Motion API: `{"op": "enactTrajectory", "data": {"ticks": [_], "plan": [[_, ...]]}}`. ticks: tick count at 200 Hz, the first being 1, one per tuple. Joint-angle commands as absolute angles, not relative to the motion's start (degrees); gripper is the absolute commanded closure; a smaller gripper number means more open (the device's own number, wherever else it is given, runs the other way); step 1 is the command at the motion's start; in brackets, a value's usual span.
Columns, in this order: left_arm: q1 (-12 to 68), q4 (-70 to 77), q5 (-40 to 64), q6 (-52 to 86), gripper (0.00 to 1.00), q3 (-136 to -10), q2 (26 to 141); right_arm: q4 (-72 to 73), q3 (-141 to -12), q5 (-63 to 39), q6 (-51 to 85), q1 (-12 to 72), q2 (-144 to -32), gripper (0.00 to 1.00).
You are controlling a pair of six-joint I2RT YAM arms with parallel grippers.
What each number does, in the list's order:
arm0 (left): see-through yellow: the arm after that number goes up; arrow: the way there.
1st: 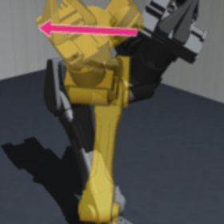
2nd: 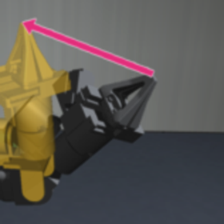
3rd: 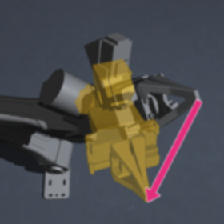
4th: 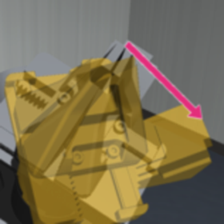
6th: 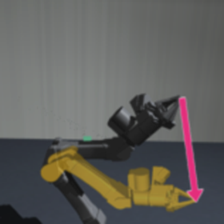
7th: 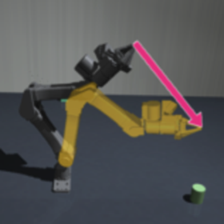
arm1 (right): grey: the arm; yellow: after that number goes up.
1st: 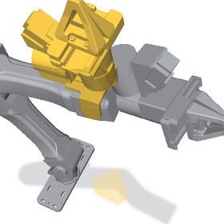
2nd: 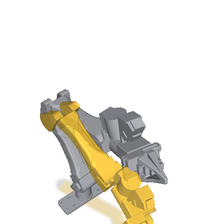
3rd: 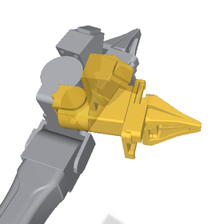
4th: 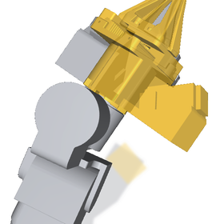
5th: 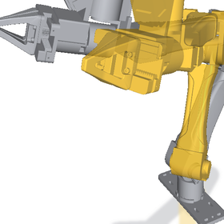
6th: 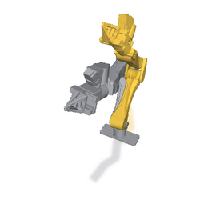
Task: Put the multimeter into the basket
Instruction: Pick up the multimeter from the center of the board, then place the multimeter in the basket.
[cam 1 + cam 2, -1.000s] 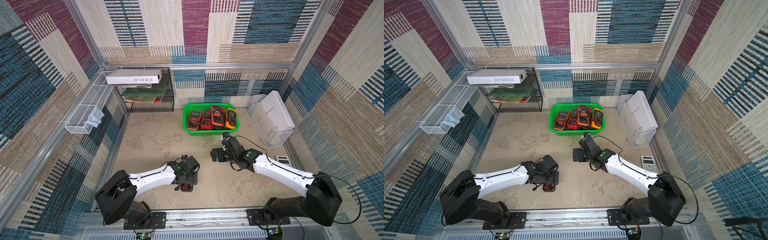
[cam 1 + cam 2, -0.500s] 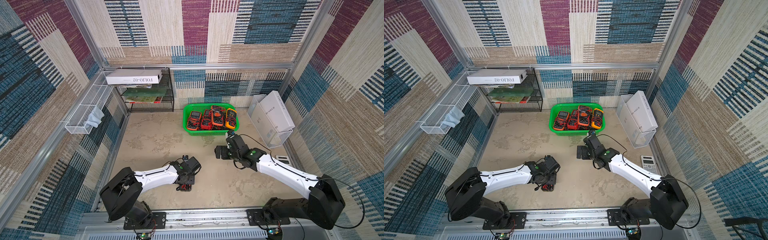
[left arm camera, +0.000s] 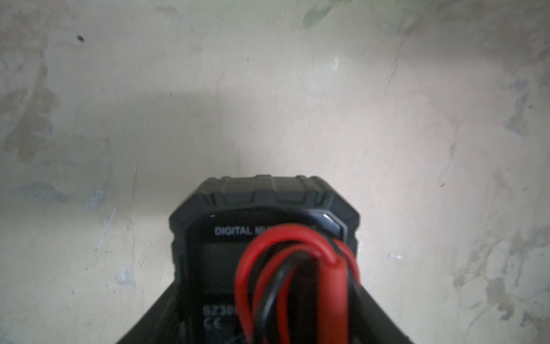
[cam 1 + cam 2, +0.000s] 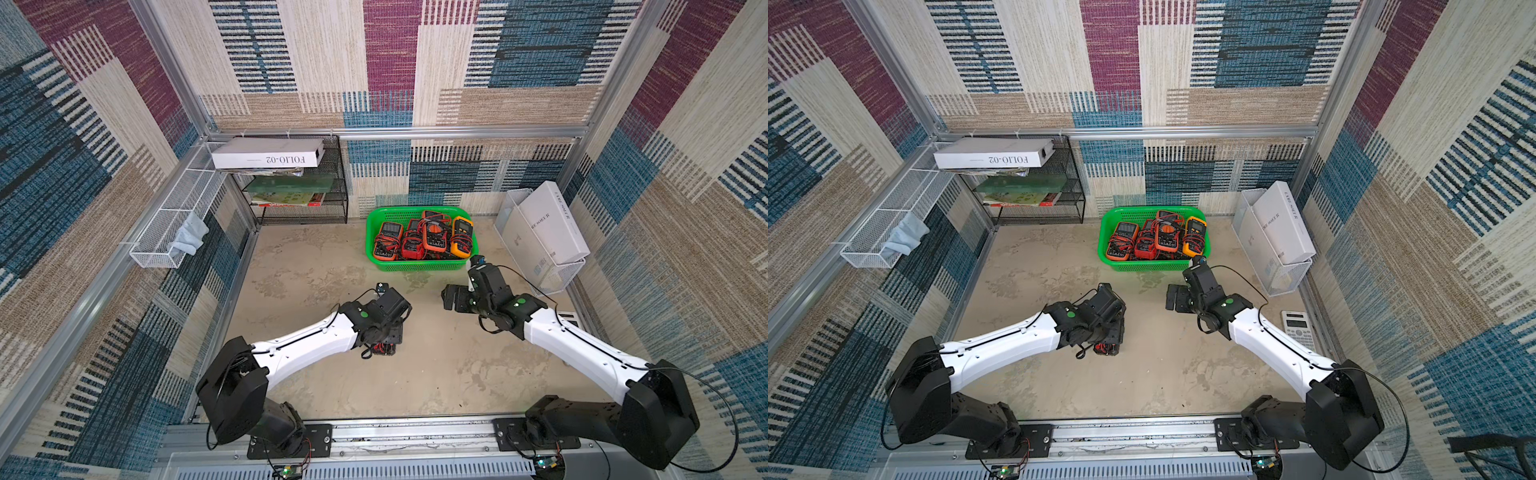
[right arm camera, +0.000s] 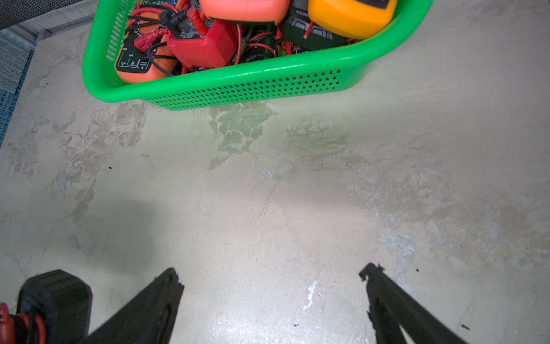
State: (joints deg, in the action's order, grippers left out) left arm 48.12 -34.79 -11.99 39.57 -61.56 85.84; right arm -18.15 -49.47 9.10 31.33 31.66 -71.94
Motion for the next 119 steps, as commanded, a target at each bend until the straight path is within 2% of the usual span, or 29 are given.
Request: {"op": "enactTrajectory", "data": {"ticks": [1,58,119], "plan": [[46.65,-35.88,-13.19,34.86,1.0,-65.71,87.22,-17.82,-48.79,8.27,30.67,31.03,-71.13,0.01],[40.87,-38.37,-12.22,27.35,1.0,-83.47,96.26,-17.49,-46.92,8.0,30.07,28.64,-69.53,0.0],[33.33,-40.71,-9.82,21.73,1.0,-106.22,111.78,-18.07,-46.21,7.32,28.7,24.39,-68.65,0.0]]}}
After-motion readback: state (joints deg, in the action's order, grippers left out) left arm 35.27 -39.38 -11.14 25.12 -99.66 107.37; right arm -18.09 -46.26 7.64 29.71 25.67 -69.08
